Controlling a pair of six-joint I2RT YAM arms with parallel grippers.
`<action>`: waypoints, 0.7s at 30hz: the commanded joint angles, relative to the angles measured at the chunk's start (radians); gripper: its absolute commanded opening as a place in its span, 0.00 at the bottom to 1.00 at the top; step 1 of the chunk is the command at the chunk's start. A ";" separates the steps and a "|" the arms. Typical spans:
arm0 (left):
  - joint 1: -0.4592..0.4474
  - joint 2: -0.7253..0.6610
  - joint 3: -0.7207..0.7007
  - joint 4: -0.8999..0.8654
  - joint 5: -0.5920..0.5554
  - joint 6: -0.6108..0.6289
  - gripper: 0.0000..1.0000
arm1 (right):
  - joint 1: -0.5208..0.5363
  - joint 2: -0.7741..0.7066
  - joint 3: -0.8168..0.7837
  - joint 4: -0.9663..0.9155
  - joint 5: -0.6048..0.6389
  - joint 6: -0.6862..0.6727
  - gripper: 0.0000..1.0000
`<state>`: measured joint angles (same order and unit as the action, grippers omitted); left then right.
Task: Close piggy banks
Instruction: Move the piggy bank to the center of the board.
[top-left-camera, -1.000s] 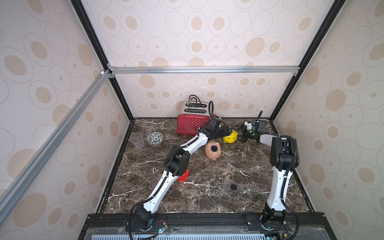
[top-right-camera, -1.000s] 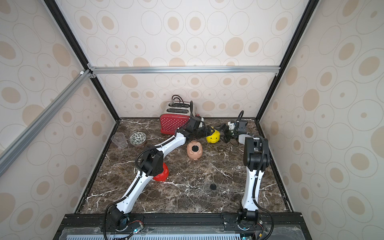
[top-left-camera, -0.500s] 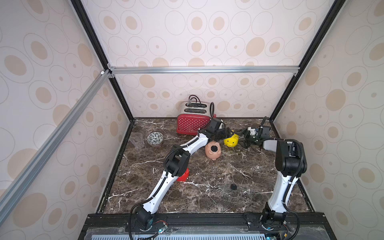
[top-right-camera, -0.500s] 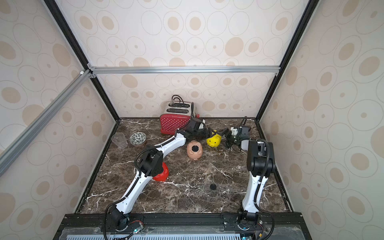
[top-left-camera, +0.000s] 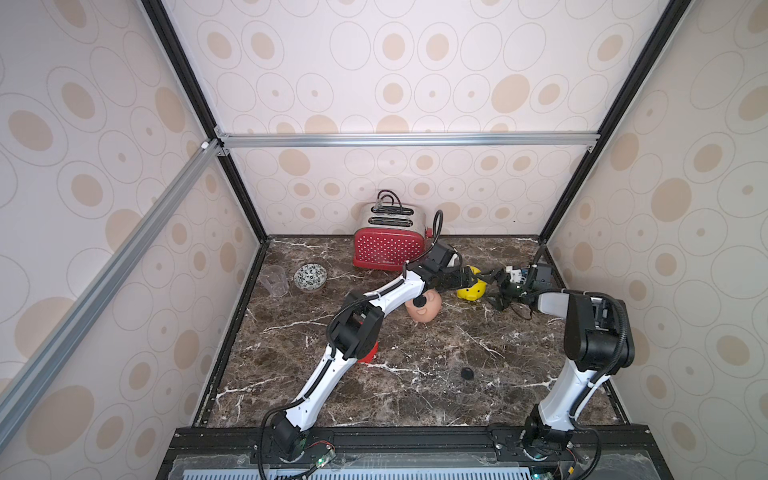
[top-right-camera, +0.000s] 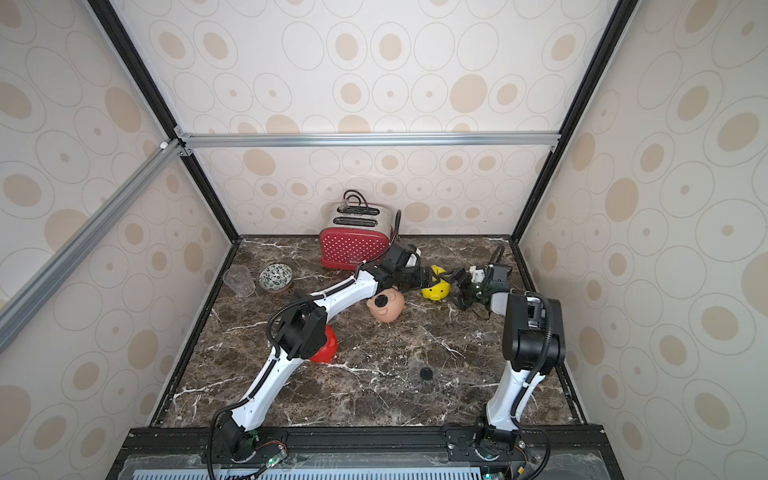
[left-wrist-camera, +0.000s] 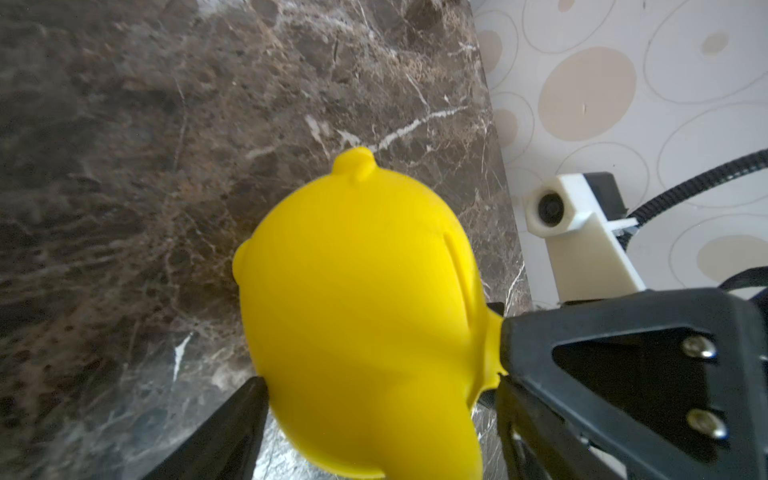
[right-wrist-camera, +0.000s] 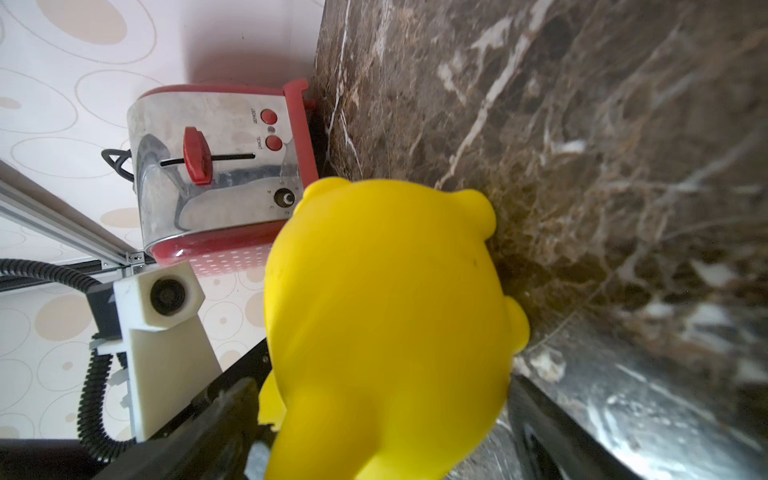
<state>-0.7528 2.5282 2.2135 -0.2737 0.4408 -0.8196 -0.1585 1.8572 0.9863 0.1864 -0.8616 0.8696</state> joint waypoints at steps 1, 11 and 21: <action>-0.038 -0.045 -0.012 -0.024 0.019 0.028 0.85 | 0.006 -0.045 -0.035 -0.015 -0.063 -0.029 0.95; -0.046 -0.057 -0.018 -0.058 -0.020 0.049 0.86 | -0.013 -0.066 -0.037 -0.064 -0.056 -0.071 0.95; -0.040 -0.066 -0.007 -0.039 -0.089 0.068 0.98 | -0.019 -0.037 0.083 -0.225 0.040 -0.189 1.00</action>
<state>-0.7895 2.5114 2.1918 -0.3157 0.3931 -0.7738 -0.1734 1.8111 1.0241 0.0086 -0.8387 0.7261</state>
